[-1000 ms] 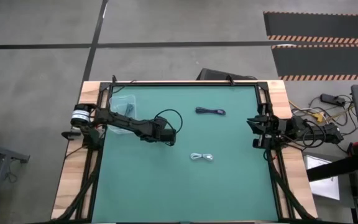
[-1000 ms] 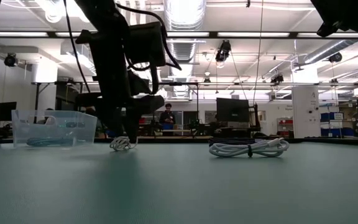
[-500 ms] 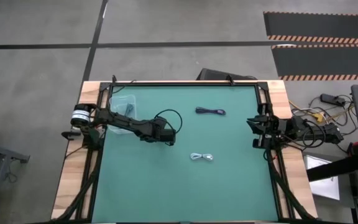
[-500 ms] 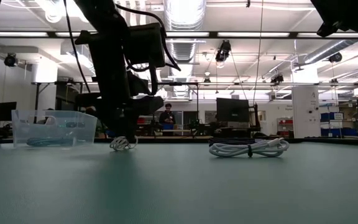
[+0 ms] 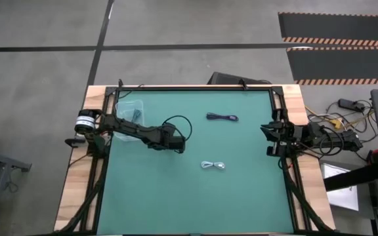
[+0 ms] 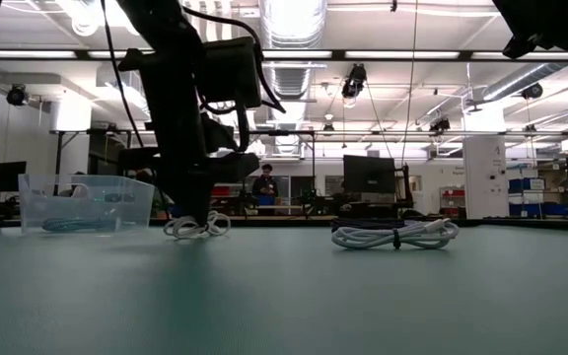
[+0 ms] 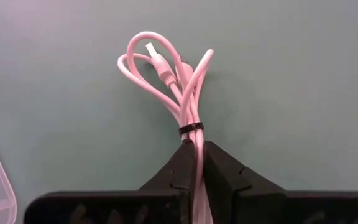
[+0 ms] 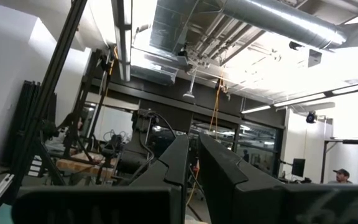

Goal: Pick and place USB-C Cables
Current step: Put the white charger cable into the transparent bin

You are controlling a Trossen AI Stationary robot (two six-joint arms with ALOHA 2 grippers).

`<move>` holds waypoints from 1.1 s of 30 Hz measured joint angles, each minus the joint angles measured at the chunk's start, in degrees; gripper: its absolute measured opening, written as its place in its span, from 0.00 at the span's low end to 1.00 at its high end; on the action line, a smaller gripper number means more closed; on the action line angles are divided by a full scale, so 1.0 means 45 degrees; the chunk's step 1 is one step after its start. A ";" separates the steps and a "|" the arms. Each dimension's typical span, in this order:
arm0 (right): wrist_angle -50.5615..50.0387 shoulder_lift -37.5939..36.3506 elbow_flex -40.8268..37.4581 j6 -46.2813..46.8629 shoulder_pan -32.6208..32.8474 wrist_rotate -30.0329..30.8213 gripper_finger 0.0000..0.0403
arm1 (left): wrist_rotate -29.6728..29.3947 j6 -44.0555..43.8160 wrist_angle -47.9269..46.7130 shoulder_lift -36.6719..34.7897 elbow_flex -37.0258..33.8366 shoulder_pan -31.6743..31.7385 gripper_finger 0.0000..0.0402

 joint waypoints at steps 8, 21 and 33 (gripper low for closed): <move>0.0005 0.0000 0.0000 -0.0058 0.0000 0.0000 0.07 | -0.0289 0.0327 0.0000 -0.0050 -0.0018 -0.0058 0.02; -0.0019 0.0000 -0.0003 0.0018 0.0000 0.0000 0.07 | -0.0778 0.1083 0.0008 -0.0917 0.0030 -0.0603 0.02; -0.0024 0.0000 0.0000 0.0146 0.0000 -0.0002 0.07 | -0.1697 0.2747 0.0074 -0.3299 0.0040 -0.1711 0.02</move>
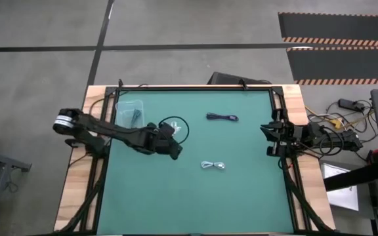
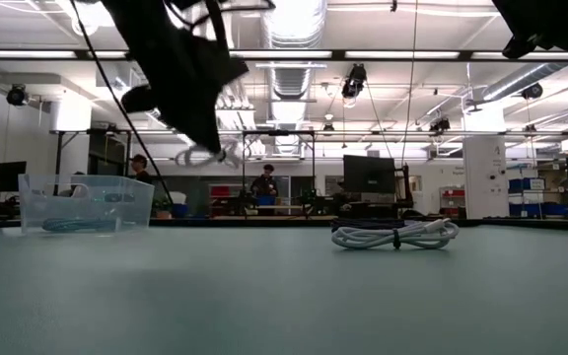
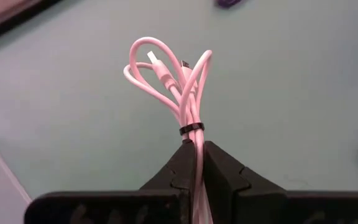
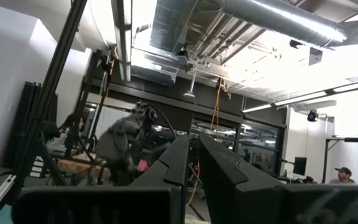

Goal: Pick and place USB-C Cables
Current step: Put the white charger cable into the transparent bin

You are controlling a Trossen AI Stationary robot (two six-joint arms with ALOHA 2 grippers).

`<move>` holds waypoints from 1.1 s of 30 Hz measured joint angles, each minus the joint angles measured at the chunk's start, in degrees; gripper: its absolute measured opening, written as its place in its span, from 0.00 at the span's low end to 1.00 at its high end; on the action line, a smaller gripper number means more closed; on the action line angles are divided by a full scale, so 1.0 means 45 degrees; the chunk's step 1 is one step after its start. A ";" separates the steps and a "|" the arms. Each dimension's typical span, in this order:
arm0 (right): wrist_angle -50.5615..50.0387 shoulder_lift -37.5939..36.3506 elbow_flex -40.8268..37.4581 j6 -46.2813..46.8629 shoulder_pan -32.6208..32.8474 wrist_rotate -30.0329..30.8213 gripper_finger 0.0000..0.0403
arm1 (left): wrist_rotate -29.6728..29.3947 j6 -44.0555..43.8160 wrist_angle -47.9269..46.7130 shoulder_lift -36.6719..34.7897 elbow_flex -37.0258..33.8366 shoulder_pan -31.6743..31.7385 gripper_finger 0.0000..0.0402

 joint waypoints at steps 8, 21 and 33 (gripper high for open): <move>0.0000 0.0000 -0.0002 0.0022 0.0000 -0.0003 0.07 | 0.0091 0.1487 -0.0125 -0.2073 0.0000 -0.0243 0.02; 0.0000 0.0000 -0.0001 0.0044 0.0000 -0.0003 0.07 | 0.0228 0.2256 -0.5382 -0.3975 -0.0004 0.0065 0.02; 0.0000 0.0000 0.0000 0.0044 0.0000 -0.0003 0.07 | 0.0843 0.0516 -1.0036 -0.3805 -0.0008 0.1888 0.02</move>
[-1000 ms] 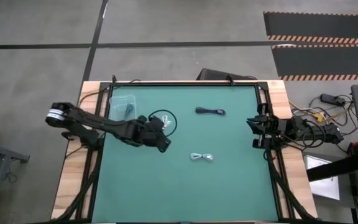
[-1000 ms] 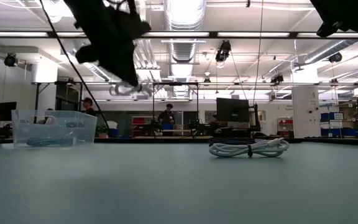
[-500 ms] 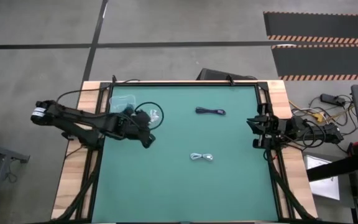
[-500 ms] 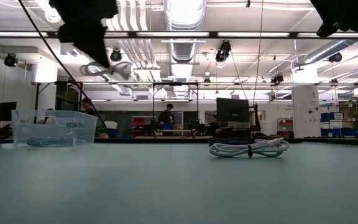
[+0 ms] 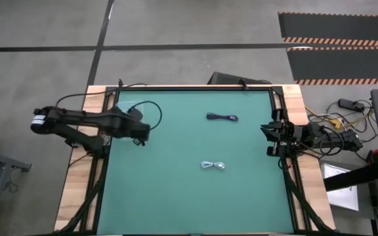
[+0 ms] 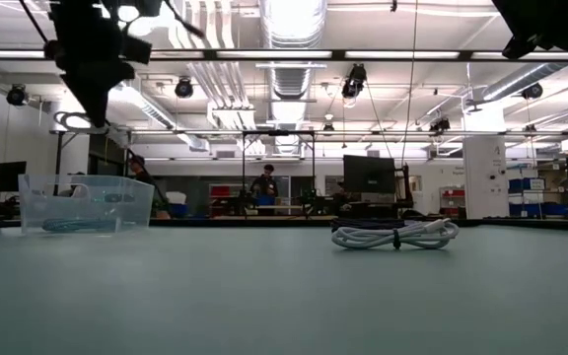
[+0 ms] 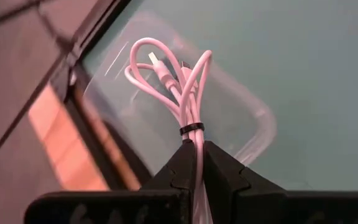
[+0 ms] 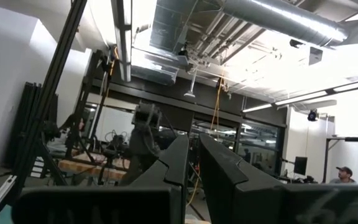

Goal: Pick and place USB-C Cables
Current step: Put the white charger cable into the transparent bin

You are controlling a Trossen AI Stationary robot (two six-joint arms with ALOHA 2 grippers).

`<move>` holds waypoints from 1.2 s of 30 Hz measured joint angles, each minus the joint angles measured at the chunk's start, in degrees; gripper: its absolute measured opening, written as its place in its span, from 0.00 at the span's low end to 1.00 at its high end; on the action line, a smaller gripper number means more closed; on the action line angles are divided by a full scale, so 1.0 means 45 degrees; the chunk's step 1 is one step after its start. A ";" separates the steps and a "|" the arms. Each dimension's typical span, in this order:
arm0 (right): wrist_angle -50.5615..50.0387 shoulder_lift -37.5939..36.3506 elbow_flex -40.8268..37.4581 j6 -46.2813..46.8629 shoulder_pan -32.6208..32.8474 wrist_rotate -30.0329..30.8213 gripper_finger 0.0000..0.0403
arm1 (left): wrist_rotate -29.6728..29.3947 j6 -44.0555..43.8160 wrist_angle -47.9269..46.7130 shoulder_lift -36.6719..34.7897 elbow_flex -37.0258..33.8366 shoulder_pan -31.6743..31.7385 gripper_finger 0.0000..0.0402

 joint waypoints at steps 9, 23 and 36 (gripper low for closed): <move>0.0004 0.0000 -0.0001 -0.0096 0.0000 0.0005 0.07 | 0.1168 0.3167 -0.0486 0.1260 0.0168 0.1702 0.02; 0.0005 0.0000 0.0000 -0.0248 0.0000 0.0010 0.07 | 0.1137 1.4105 0.0487 0.0879 0.0120 0.3627 0.02; 0.0008 0.0000 -0.0002 -0.0248 0.0000 0.0010 0.07 | 0.0895 1.5189 0.2316 -0.0704 -0.0543 0.5551 0.02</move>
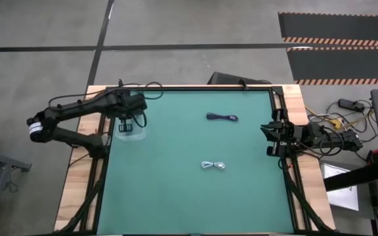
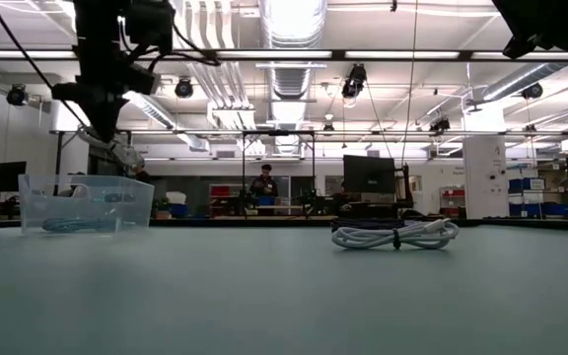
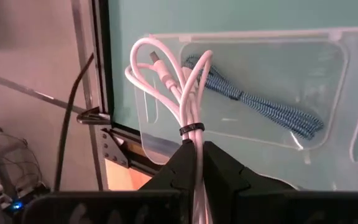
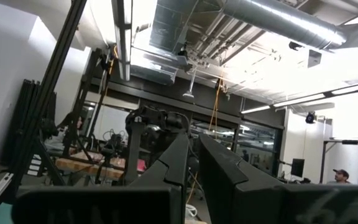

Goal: Pick and place USB-C Cables
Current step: Put the white charger cable into the transparent bin

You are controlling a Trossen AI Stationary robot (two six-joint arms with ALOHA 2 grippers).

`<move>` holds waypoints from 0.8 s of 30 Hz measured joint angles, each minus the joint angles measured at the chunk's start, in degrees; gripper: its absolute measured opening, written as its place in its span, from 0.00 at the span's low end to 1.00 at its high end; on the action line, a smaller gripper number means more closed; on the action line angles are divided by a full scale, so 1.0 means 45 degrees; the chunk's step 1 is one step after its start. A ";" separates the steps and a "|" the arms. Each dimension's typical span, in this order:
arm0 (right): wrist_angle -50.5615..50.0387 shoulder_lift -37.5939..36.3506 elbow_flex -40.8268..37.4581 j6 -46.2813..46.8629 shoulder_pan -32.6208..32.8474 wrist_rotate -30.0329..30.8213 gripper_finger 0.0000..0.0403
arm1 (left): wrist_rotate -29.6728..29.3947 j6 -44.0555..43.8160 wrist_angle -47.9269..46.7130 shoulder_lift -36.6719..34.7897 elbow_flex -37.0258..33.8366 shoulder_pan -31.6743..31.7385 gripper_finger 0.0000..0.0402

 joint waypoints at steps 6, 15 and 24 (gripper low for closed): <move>-0.0003 0.0000 0.0002 0.0000 0.0000 0.0000 0.07 | -0.0615 0.0048 0.0303 0.0130 -0.0966 0.0458 0.02; -0.0002 0.0000 0.0002 -0.0005 0.0000 0.0000 0.07 | -0.0675 0.0320 0.2134 0.0134 -0.2171 0.0932 0.02; -0.0003 0.0000 -0.0003 -0.0044 0.0000 0.0010 0.07 | -0.0646 -0.0137 0.3004 0.0134 -0.3004 0.1194 0.02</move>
